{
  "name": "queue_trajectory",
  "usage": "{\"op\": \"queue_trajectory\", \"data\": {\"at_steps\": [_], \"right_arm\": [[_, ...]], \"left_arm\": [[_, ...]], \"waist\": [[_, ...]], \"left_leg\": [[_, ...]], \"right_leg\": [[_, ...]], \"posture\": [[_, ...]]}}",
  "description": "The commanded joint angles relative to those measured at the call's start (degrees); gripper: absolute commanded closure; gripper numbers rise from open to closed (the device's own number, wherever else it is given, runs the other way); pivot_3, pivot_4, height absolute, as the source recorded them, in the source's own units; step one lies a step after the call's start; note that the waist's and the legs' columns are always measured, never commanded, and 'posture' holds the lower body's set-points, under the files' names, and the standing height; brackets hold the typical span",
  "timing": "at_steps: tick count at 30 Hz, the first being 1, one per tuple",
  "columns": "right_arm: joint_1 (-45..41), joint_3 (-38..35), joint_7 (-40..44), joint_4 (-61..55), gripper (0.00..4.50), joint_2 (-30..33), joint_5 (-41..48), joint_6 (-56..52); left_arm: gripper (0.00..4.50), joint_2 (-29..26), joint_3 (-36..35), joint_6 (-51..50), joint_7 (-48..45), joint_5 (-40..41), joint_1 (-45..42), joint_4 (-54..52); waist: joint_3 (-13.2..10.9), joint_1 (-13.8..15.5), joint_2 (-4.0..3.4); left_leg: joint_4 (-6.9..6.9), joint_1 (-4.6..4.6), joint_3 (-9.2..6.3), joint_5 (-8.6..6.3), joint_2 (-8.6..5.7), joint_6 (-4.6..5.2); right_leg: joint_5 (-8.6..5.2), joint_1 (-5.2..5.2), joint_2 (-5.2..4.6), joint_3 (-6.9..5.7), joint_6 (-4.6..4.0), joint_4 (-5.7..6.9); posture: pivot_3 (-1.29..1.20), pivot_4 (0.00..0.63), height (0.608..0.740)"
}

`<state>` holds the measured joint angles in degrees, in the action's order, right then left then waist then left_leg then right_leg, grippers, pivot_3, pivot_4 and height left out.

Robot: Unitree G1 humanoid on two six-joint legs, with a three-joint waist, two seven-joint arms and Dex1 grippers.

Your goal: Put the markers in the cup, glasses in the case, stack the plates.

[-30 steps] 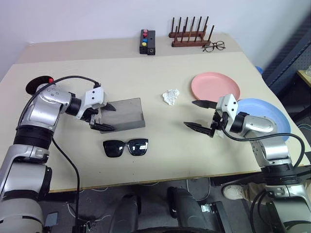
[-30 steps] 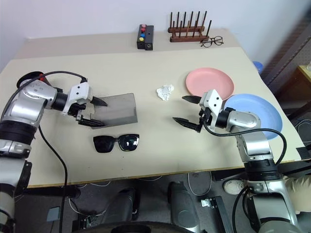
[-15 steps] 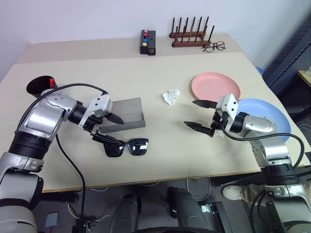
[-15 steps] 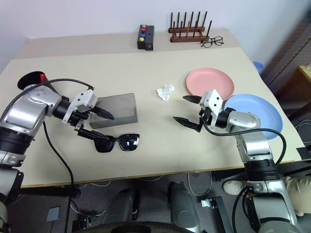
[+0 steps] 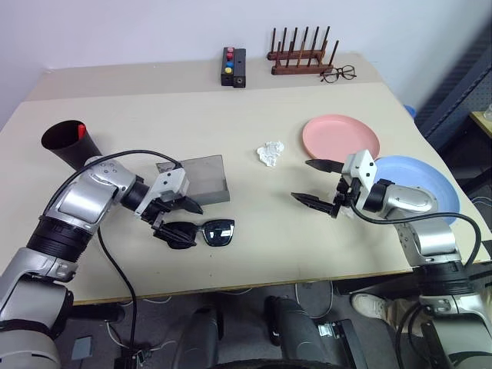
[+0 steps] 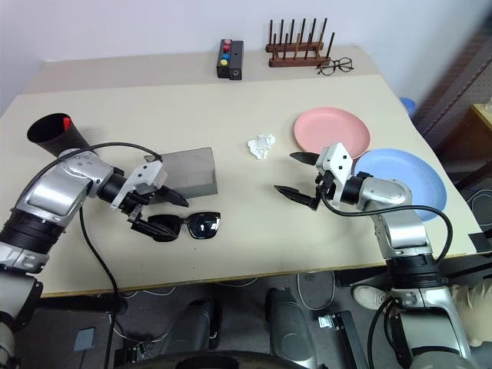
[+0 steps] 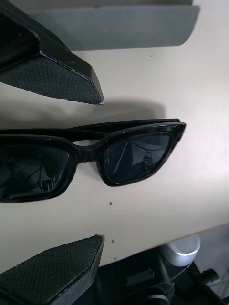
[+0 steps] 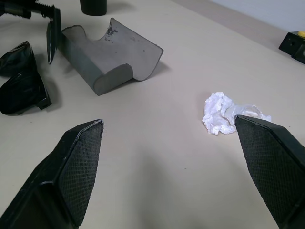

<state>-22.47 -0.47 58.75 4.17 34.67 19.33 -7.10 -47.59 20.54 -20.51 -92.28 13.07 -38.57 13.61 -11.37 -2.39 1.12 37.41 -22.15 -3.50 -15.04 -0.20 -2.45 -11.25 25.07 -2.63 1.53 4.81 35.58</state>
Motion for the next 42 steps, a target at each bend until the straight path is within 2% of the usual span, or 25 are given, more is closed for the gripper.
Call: {"op": "queue_trajectory", "data": {"at_steps": [1,8,12,20,32,35,39,42], "right_arm": [[0.55,-1.20,-0.66,-3.11,0.00,-0.13,0.94,0.06],[1.64,-1.68,-1.40,-4.59,0.00,0.25,1.23,-0.61],[1.85,-1.99,-1.59,-4.99,0.00,0.50,1.33,-0.89],[1.72,-2.26,-1.55,-4.90,0.00,0.68,1.26,-1.11],[1.73,-1.99,-1.71,-4.69,0.00,0.16,1.18,-0.81],[1.88,-2.04,-1.79,-4.78,0.00,0.13,1.22,-0.80],[2.01,-2.14,-1.90,-4.73,0.00,0.12,1.24,-0.69],[2.15,-2.17,-2.02,-4.71,0.00,0.07,1.22,-0.57]], "left_arm": [[0.06,1.25,-0.14,2.24,0.71,-2.10,-0.25,2.83],[0.06,4.92,-2.93,5.92,4.84,-2.36,1.57,6.33],[0.06,5.89,-4.24,7.85,5.44,-2.28,3.32,6.34],[0.06,4.18,-5.67,7.20,2.87,-1.16,6.03,1.36],[0.06,2.70,-5.24,6.16,1.85,-2.67,5.31,1.25],[0.80,2.54,-5.12,6.41,1.49,-3.16,5.18,1.45],[2.72,2.42,-5.00,7.14,1.06,-3.86,4.96,1.75],[4.33,2.17,-4.85,8.08,0.71,-4.61,4.79,1.90]], "waist": [[0.00,0.02,0.00],[0.06,0.26,-0.06],[0.07,0.41,-0.06],[0.07,0.30,-0.07],[0.07,-0.04,-0.07],[0.07,-0.05,-0.07],[0.07,-0.01,-0.07],[0.10,0.14,-0.10]], "left_leg": [[0.00,0.00,0.00,0.00,0.00,0.00],[0.01,0.19,0.00,0.00,0.00,0.00],[-0.03,0.64,0.02,0.00,-0.01,0.00],[-0.04,0.68,0.02,0.00,0.00,0.00],[-0.12,0.69,0.02,0.00,0.01,0.00],[-0.12,0.69,0.03,0.00,0.01,0.00],[-0.12,0.68,0.02,0.00,0.01,0.00],[-0.12,0.67,0.03,0.00,0.01,0.00]], "right_leg": [[0.00,0.00,0.00,0.00,0.00,0.00],[-0.02,-0.19,-0.01,0.00,-0.02,0.00],[-0.22,-0.61,-0.02,0.01,-0.03,-0.06],[-0.24,-0.62,-0.02,0.05,-0.01,-0.05],[-0.25,-0.61,0.00,0.05,0.00,-0.06],[-0.26,-0.61,0.00,0.05,0.00,-0.06],[-0.26,-0.60,0.00,0.05,-0.01,-0.08],[-0.26,-0.60,-0.01,0.05,-0.01,-0.11]], "posture": [[0.00,0.150,0.740],[0.00,0.150,0.740],[0.00,0.150,0.740],[0.00,0.150,0.740],[0.00,0.150,0.740],[0.00,0.150,0.740],[0.00,0.150,0.740],[0.00,0.150,0.740]]}}
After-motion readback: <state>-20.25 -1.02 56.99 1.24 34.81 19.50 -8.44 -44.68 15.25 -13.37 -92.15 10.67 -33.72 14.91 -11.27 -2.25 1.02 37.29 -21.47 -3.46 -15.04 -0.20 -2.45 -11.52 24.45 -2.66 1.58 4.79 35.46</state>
